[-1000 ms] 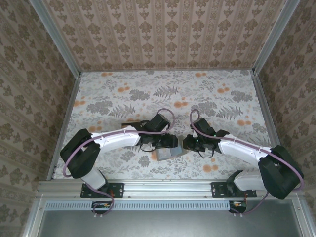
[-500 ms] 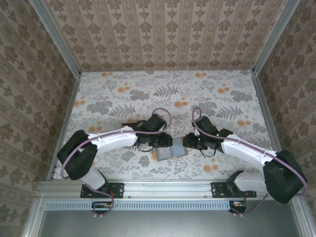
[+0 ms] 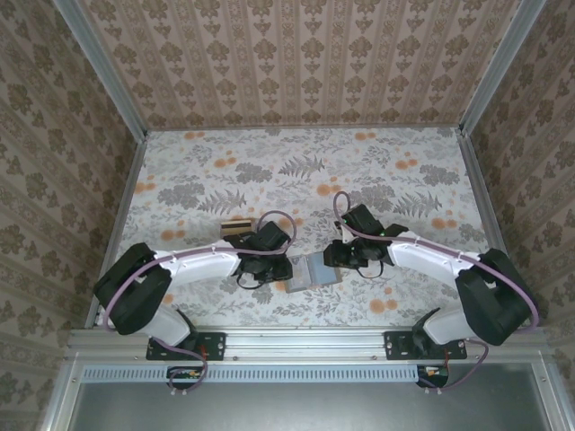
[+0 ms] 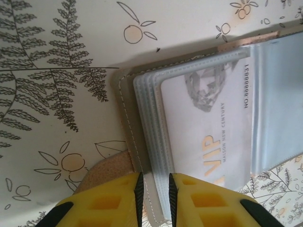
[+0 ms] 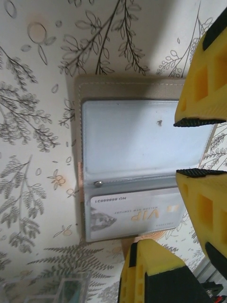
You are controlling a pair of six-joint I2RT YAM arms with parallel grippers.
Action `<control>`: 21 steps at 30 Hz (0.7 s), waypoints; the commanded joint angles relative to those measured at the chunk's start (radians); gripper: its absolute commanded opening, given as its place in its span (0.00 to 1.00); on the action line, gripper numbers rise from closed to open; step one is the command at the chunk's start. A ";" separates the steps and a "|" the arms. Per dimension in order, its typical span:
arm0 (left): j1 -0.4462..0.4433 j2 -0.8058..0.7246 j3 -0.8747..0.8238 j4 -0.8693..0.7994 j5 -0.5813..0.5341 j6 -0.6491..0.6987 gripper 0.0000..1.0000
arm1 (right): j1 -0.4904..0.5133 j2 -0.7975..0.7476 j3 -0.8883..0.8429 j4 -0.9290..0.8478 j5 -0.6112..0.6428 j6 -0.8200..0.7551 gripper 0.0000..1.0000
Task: Take the credit cards out of the card holder
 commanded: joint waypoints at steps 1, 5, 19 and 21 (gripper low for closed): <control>0.002 0.017 0.015 0.007 -0.019 -0.007 0.23 | 0.019 0.040 0.040 0.027 -0.093 -0.022 0.29; 0.002 0.041 0.018 0.007 -0.017 0.004 0.23 | 0.027 0.093 0.054 0.097 -0.171 0.007 0.29; -0.001 0.077 0.034 -0.039 -0.037 0.020 0.19 | 0.038 0.225 0.071 0.186 -0.258 0.018 0.23; -0.003 0.082 0.038 -0.042 -0.037 0.022 0.19 | 0.038 0.236 0.074 0.187 -0.257 0.017 0.23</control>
